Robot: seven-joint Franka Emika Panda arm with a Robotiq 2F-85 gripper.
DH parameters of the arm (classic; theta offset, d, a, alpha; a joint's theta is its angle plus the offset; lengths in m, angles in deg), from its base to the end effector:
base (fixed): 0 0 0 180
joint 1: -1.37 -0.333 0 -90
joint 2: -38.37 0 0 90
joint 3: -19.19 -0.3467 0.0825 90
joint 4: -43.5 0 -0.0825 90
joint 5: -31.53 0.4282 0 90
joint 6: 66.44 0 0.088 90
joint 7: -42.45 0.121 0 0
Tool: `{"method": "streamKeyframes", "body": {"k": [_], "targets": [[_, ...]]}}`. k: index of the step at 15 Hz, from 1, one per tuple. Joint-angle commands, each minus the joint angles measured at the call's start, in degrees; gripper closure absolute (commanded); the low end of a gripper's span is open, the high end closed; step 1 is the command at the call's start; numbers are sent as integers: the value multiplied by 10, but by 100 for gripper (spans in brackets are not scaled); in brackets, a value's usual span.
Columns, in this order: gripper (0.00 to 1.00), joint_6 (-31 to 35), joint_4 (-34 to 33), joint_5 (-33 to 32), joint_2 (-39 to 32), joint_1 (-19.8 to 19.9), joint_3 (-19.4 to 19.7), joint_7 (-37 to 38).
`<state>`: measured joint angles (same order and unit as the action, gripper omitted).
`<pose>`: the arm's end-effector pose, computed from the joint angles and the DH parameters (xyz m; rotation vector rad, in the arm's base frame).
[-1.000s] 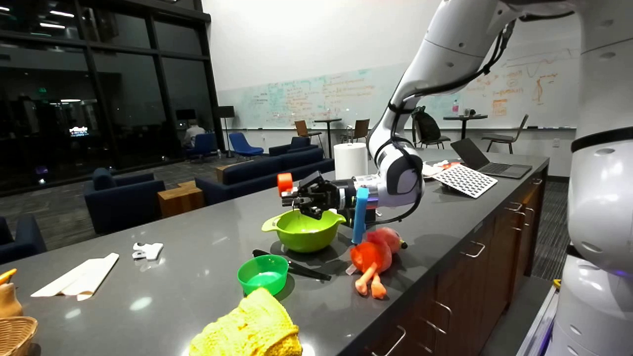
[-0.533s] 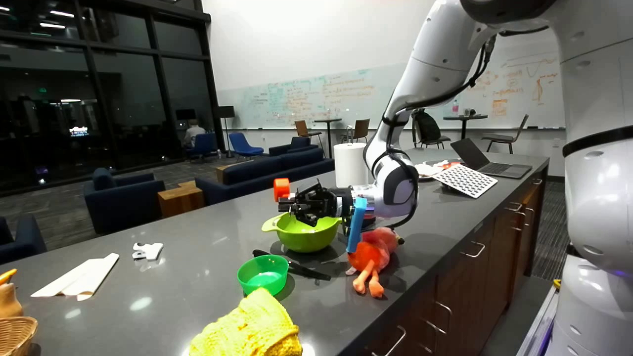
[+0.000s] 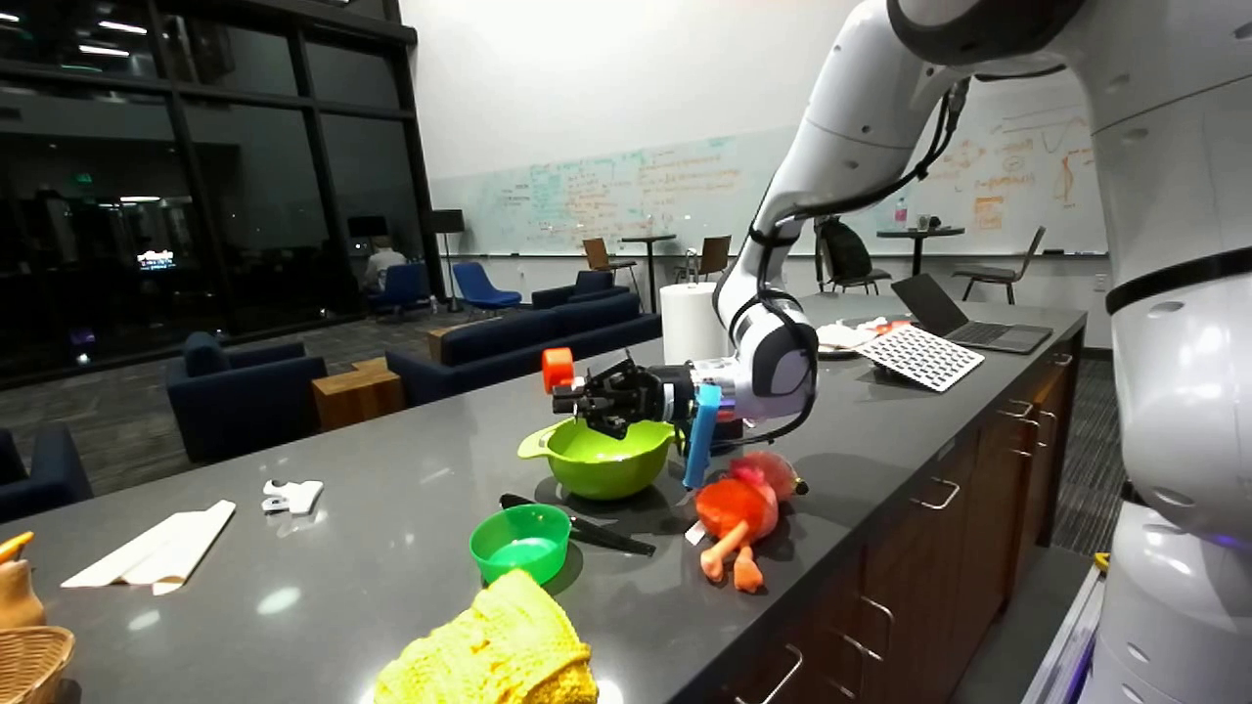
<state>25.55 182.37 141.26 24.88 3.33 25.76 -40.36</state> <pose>0.5213 0.0333 0.2445 -1.5007 0.0958 -0.6542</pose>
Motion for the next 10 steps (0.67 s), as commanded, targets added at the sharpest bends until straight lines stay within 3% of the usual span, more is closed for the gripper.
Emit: {"method": "streamKeyframes", "body": {"k": [1,10], "targets": [[95,-1,-12,-22,3,11,8,13],[95,-53,-36,-17,-44,35,16,-2]]}}
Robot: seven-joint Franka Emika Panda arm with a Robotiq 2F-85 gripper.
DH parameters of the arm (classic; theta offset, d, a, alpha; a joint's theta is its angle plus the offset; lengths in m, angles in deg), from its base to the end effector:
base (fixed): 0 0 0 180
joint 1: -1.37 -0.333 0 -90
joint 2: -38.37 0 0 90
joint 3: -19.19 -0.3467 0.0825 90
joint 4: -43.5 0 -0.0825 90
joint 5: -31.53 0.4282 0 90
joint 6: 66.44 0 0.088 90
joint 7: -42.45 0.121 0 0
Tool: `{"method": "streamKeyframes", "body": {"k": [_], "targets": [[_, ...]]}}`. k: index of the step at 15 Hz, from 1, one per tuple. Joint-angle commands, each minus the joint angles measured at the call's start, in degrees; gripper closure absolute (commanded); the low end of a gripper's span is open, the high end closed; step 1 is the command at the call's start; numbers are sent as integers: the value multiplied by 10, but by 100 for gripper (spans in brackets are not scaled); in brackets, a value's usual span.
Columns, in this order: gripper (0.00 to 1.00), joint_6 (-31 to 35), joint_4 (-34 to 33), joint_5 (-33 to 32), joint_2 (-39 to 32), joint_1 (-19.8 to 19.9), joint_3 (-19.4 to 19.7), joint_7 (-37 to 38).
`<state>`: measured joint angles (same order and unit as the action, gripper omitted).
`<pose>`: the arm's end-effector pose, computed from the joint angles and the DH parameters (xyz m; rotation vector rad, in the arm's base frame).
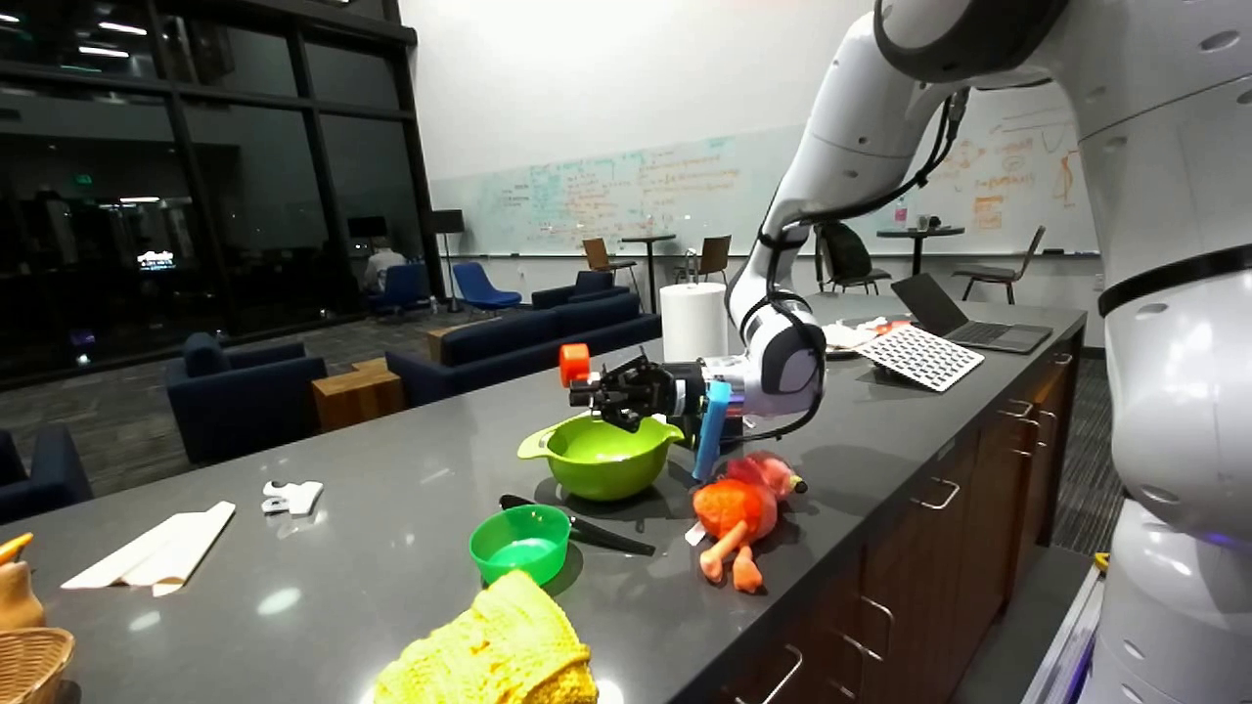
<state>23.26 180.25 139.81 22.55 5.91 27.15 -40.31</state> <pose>0.5306 -0.0003 0.2391 -1.4893 0.1113 -0.6820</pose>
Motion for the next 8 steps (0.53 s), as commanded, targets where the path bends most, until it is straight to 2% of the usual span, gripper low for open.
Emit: {"method": "streamKeyframes", "body": {"k": [1,8], "targets": [[95,-38,-18,0,-28,11,2,-5],[95,-78,-38,5,-64,16,4,-8]]}}
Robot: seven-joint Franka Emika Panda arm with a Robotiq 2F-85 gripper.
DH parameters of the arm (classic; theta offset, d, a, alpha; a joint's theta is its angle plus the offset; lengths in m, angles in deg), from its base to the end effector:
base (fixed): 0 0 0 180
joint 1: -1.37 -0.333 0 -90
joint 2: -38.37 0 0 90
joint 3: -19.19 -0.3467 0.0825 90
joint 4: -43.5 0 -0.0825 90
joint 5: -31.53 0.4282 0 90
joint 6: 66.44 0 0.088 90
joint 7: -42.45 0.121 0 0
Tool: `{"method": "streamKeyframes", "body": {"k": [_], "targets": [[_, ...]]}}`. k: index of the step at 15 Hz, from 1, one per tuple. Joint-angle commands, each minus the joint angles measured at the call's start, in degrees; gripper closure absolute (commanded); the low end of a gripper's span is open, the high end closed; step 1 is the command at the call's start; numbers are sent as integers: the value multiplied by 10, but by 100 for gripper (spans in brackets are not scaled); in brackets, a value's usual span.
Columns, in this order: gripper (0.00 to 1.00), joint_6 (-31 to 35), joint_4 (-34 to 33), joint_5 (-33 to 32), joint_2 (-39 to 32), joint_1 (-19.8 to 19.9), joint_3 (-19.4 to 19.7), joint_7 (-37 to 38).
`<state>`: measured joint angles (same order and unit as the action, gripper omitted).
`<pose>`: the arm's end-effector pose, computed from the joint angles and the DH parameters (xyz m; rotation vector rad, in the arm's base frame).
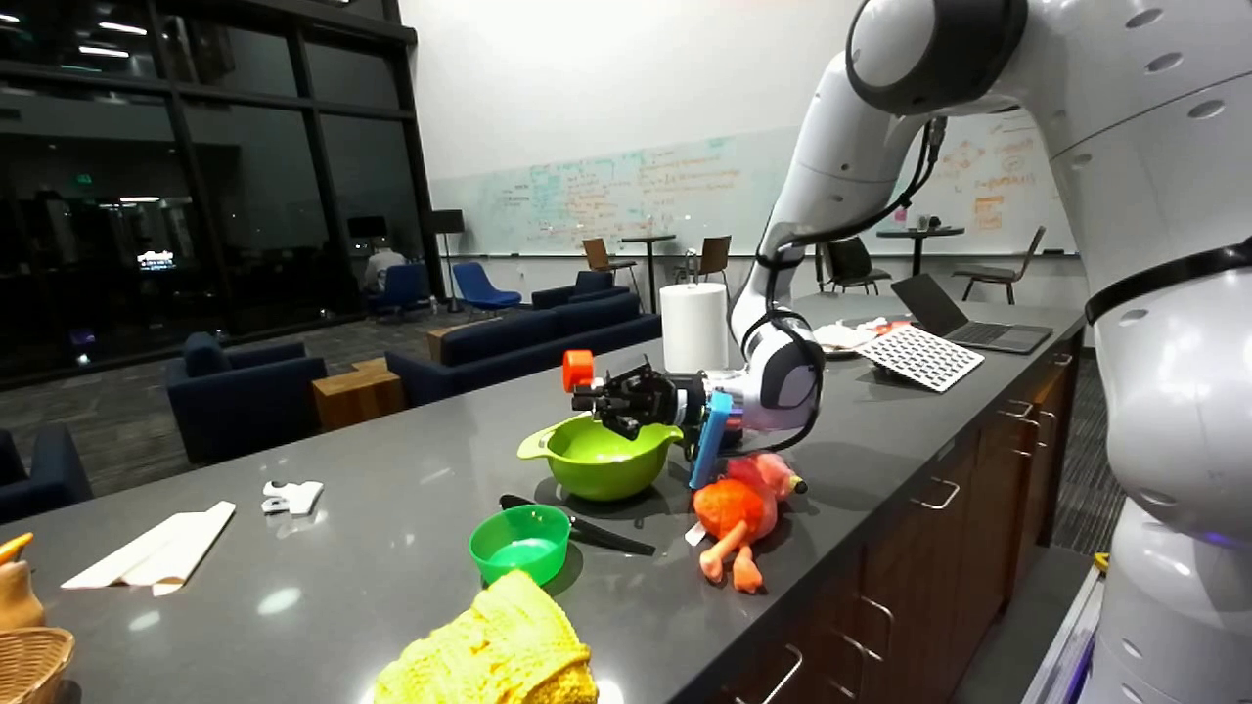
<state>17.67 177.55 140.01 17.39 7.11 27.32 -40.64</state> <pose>0.5388 -0.0074 0.2187 -1.4187 0.1151 -0.6643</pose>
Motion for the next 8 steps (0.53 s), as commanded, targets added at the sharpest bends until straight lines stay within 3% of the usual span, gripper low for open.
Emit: {"method": "streamKeyframes", "body": {"k": [1,8], "targets": [[95,-26,-12,3,-15,5,2,-6],[95,-62,-26,2,-36,6,3,-19]]}}
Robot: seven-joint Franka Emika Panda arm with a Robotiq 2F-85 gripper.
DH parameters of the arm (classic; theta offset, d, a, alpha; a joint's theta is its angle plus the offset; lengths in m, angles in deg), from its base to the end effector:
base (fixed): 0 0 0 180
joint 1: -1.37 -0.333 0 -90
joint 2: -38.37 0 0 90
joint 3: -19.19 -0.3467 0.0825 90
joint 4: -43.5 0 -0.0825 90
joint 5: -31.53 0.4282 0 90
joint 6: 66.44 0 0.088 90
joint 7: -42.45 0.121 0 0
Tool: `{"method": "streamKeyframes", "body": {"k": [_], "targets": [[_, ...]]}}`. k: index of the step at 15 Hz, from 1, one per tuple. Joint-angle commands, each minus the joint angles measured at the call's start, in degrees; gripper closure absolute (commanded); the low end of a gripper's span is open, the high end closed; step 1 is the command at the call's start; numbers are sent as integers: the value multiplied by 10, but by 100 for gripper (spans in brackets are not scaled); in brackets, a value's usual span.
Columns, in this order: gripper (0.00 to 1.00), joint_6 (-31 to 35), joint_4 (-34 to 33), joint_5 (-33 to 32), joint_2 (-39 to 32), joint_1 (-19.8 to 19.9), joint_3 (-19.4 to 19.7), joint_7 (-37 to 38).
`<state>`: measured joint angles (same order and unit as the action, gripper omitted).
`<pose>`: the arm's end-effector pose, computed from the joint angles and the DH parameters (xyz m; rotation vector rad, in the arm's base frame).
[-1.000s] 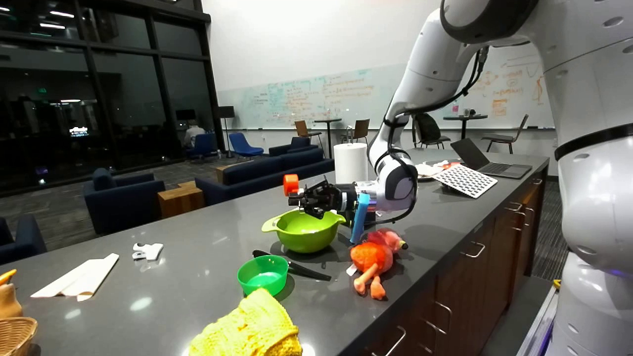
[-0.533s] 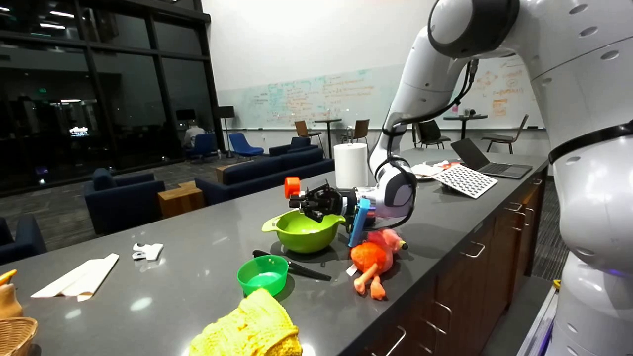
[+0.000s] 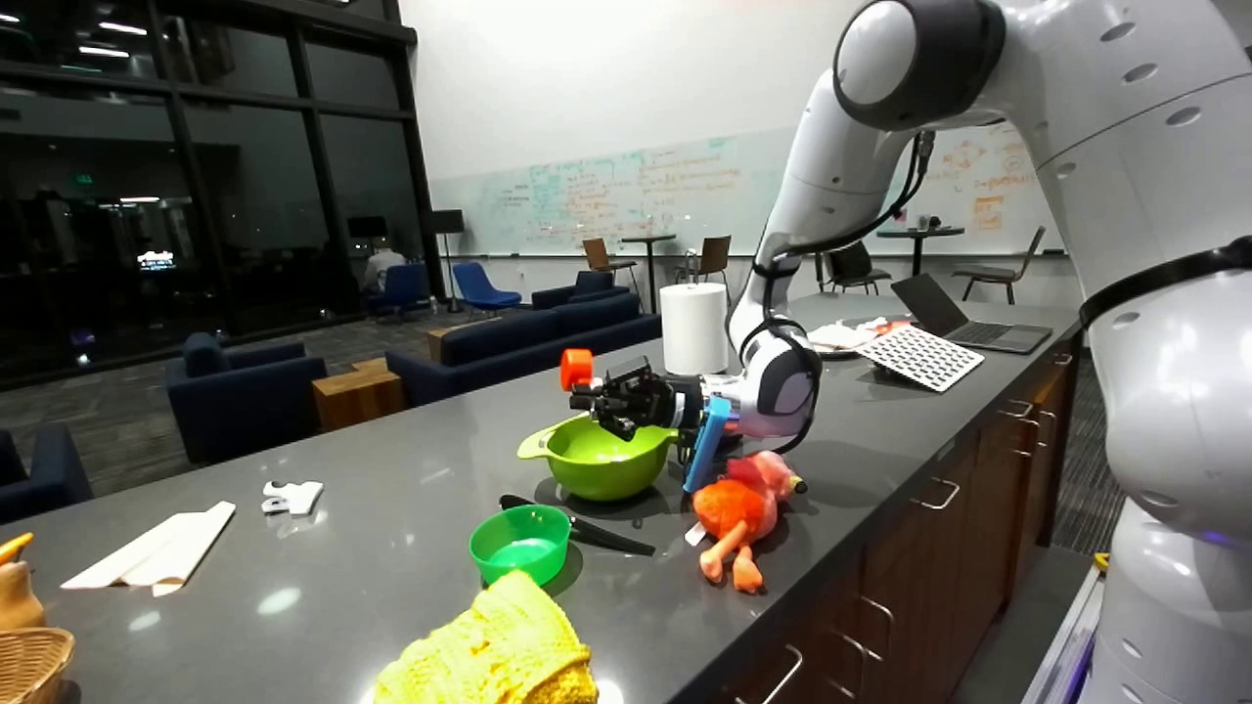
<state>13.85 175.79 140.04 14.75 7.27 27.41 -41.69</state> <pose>0.5444 -0.0063 0.2121 -1.3681 0.0877 -0.6642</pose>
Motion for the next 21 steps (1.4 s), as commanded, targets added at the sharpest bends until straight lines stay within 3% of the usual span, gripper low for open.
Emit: {"method": "streamKeyframes", "body": {"k": [1,14,21], "targets": [[95,-29,-10,1,-13,5,2,-10],[95,-81,-11,11,-28,10,5,-23],[95,-3,0,12,1,-10,8,11]]}}
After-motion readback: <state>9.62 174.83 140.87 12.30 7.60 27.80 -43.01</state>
